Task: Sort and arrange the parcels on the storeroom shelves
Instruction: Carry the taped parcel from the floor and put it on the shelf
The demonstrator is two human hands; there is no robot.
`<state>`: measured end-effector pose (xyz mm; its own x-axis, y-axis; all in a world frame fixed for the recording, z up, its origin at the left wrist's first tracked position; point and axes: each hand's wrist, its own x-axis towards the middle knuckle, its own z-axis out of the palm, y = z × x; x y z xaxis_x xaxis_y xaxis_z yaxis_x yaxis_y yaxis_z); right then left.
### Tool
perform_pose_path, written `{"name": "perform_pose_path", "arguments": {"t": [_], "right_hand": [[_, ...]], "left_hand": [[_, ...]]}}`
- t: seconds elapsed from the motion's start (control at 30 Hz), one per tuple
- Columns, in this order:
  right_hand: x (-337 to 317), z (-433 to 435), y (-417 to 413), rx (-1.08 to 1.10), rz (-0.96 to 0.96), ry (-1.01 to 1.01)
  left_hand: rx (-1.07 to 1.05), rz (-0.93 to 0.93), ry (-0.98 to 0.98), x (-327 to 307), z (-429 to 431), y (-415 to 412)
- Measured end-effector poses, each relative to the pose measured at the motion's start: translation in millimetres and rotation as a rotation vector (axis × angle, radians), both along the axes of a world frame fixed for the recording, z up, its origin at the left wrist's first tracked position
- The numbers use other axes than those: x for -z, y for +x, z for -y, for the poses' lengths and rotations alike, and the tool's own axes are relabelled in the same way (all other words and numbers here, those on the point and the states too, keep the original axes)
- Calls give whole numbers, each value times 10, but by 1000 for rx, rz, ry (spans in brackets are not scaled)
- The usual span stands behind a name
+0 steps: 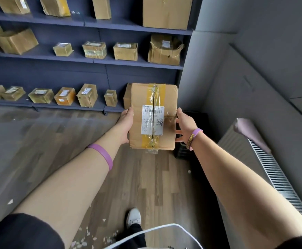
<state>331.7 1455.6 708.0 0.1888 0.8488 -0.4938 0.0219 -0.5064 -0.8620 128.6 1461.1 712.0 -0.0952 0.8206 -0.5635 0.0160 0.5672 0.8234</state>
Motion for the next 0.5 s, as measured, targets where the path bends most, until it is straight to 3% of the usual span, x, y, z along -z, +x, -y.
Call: {"name": "perform_pose_path", "arguments": {"t": [0.5], "right_hand": [[-390,-2557,-125,104,-18,40]], "left_hand": [[62,3,30,-406,-2684,-134]]}}
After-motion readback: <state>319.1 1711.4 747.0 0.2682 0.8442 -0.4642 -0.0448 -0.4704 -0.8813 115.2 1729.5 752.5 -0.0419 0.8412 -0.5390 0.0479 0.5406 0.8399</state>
